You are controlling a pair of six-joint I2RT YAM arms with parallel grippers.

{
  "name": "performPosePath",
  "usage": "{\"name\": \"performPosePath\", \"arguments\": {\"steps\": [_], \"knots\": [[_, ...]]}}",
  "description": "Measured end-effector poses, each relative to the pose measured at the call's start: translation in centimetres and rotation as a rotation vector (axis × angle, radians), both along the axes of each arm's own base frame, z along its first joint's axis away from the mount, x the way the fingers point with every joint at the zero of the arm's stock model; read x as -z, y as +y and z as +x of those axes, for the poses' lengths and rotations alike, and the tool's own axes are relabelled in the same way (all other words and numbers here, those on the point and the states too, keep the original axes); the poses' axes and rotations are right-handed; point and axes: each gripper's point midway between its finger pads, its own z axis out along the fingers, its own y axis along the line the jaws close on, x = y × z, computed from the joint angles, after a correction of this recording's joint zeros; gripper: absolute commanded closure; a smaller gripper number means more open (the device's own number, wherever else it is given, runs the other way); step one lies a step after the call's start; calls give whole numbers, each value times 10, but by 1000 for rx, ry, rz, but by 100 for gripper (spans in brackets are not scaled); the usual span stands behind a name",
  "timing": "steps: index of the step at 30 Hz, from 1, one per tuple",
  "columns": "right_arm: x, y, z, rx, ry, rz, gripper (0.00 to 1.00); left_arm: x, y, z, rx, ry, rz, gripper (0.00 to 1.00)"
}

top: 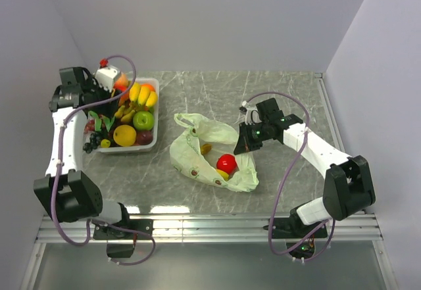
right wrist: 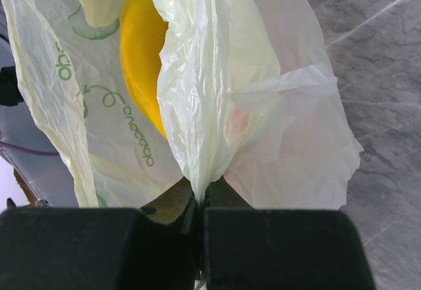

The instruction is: Place the fake fruits into the plastic bag and tie a complex knot

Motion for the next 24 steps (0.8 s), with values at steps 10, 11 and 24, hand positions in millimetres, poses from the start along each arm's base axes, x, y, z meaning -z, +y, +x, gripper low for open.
{"name": "performPosePath", "arguments": {"steps": [10,11,24], "knots": [[-12,5,7,-4,-27,25,100,-133,-149,-12,380,-255,-183,50],[-13,5,7,-4,-30,26,100,-136,-172,-21,441,-252,-212,50],[-23,5,7,-1,-54,42,100,-28,-386,-137,1020,35,-294,48]]}}
